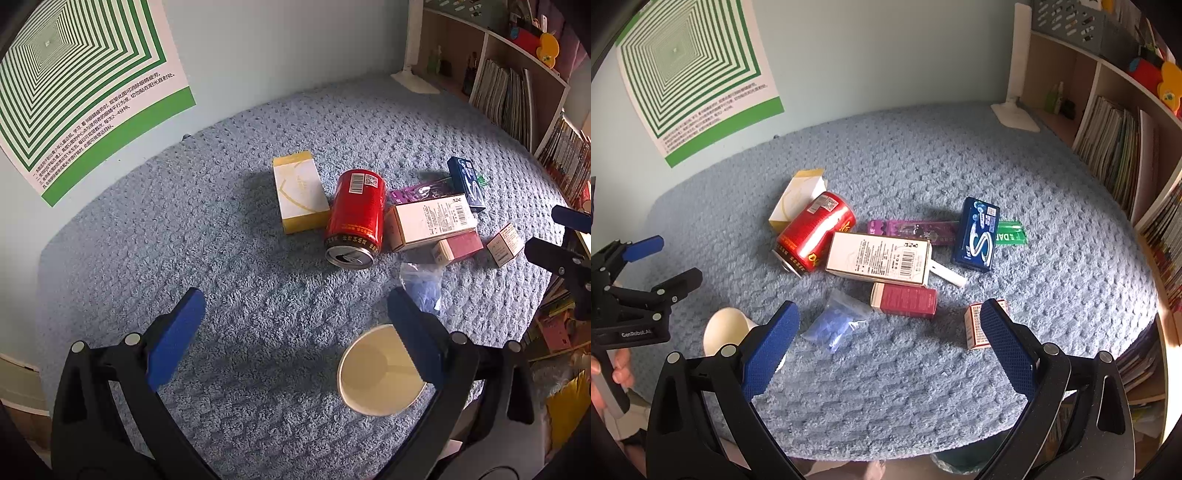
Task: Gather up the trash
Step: 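Move the left tool toward the red can while the right tool approaches the small white box, then close the left gripper on the red can while the right gripper grasps the small white box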
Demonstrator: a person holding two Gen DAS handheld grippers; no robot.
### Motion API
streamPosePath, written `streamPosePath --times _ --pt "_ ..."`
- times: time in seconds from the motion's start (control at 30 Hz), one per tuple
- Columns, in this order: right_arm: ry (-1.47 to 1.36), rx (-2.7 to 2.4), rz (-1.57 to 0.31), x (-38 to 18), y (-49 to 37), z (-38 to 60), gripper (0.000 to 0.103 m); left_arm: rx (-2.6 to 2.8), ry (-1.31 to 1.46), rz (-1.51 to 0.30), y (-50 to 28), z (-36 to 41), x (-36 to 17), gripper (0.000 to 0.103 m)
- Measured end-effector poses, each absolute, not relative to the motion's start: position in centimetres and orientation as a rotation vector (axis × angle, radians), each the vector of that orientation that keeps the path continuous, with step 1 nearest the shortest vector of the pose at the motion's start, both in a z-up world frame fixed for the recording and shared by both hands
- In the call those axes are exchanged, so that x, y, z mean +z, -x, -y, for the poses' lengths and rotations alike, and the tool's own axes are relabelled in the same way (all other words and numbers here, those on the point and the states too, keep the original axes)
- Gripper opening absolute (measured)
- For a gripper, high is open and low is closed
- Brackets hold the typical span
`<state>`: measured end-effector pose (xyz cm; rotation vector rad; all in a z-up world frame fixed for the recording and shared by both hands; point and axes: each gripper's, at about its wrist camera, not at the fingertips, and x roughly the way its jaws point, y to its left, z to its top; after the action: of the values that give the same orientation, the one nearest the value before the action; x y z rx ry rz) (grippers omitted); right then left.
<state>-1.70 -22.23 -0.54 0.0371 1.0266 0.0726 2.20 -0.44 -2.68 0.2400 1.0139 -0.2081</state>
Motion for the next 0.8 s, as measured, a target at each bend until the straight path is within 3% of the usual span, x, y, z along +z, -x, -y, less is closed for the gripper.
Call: streamPosePath --times 0.8 --pt "-0.039 0.044 -1.108 -4.1 -0.1 27.2 0.097 -0.435 -0.449 -1.098 -6.2 6.5 -6.4 0.096"
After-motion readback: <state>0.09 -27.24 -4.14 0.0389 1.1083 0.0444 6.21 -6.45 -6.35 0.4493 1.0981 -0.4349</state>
